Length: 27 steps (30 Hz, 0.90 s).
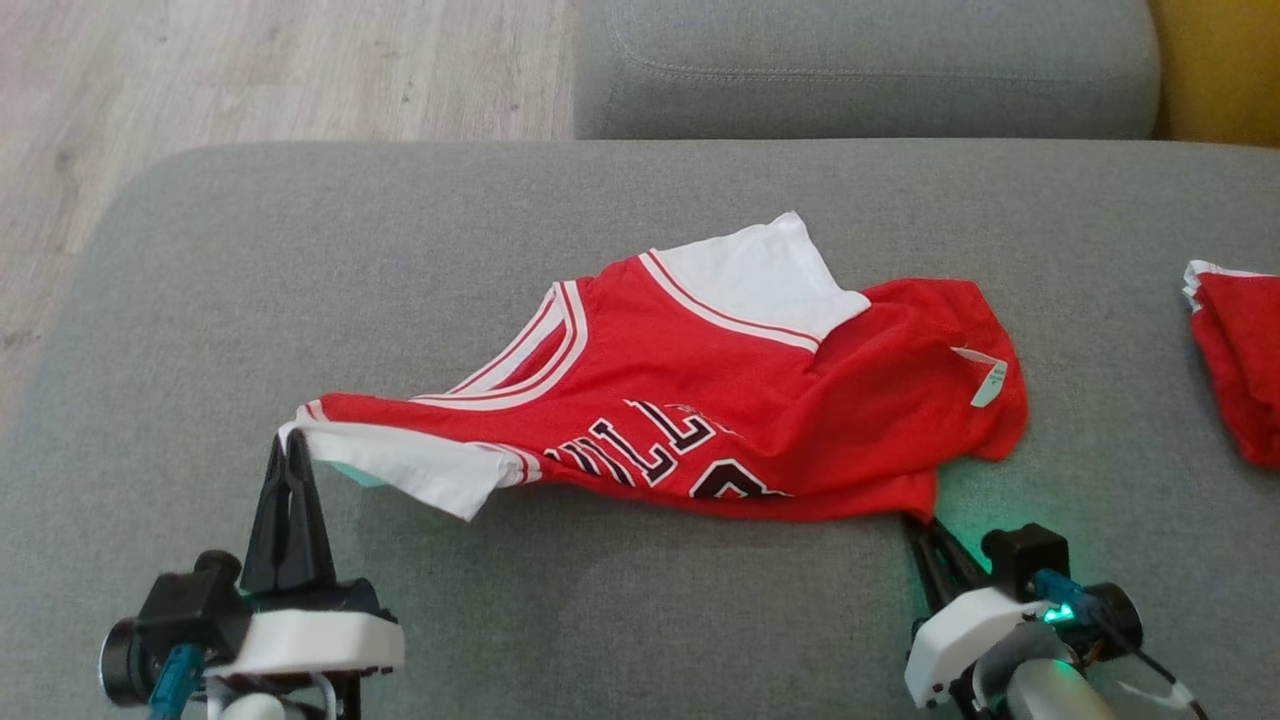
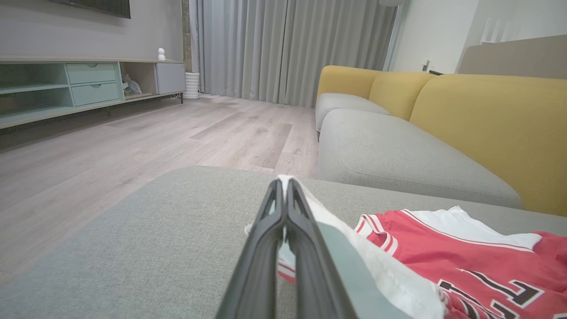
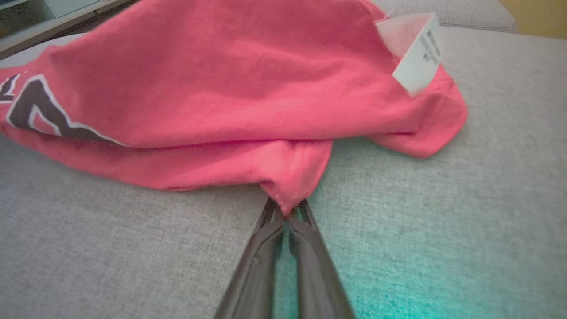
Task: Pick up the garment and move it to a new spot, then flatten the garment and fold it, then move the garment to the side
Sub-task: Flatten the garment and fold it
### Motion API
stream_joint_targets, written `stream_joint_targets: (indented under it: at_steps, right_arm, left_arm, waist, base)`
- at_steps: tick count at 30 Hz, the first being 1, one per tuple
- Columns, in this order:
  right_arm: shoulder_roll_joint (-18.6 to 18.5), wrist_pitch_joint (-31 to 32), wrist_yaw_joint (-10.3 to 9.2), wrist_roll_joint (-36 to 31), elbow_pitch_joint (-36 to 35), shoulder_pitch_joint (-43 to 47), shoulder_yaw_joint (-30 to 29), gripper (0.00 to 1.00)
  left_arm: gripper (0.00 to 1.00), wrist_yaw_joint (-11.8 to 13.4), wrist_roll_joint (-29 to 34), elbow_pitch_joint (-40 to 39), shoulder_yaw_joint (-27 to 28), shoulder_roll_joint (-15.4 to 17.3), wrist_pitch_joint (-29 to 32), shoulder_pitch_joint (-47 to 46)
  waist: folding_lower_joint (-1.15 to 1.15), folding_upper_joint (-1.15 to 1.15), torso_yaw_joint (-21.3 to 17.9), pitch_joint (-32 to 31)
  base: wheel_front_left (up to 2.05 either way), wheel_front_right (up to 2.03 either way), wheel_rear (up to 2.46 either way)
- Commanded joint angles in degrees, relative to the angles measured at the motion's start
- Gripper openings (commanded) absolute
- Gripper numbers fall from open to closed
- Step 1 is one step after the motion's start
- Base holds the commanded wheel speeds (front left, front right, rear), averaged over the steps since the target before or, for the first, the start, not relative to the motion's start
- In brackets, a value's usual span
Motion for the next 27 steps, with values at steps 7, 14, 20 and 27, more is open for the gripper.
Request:
stream_joint_targets:
  at_steps: [7, 14, 20, 27]
  right_arm:
    - [-0.2, -0.38, -0.04, -0.79, -10.43, 2.14, -2.27, 0.0]
    - [-3.53, -0.38, -0.04, 0.19, -22.67, 4.7, -3.61, 0.0]
    - [-10.34, -0.14, -0.04, 2.44, -32.64, 1.45, -4.32, 0.0]
    - [-17.21, 9.12, -0.04, 6.35, -45.01, -9.17, -8.23, 0.0]
  left_arm:
    - [0.0, -0.24, 0.05, -3.66, 1.91, 1.4, 0.0, -3.91]
    - [0.0, -2.83, -0.77, -8.33, 1.8, 3.58, 1.27, -9.45]
    - [0.0, -6.02, -2.5, -11.81, 1.76, 5.42, 3.86, -19.75]
    - [0.0, -9.0, -6.22, -10.25, 1.8, 5.48, 8.05, -37.18]
  waist:
    - [0.0, 0.0, -0.85, -3.05]
    - [0.0, 0.0, -2.8, -6.22]
    - [0.0, 0.0, -3.98, -8.69]
    - [0.0, 0.0, -5.21, -9.35]
  base:
    - [0.0, 0.0, 0.0]
    - [0.0, 0.0, 0.0]
    - [0.0, 0.0, 0.0]
    - [0.0, 0.0, 0.0]
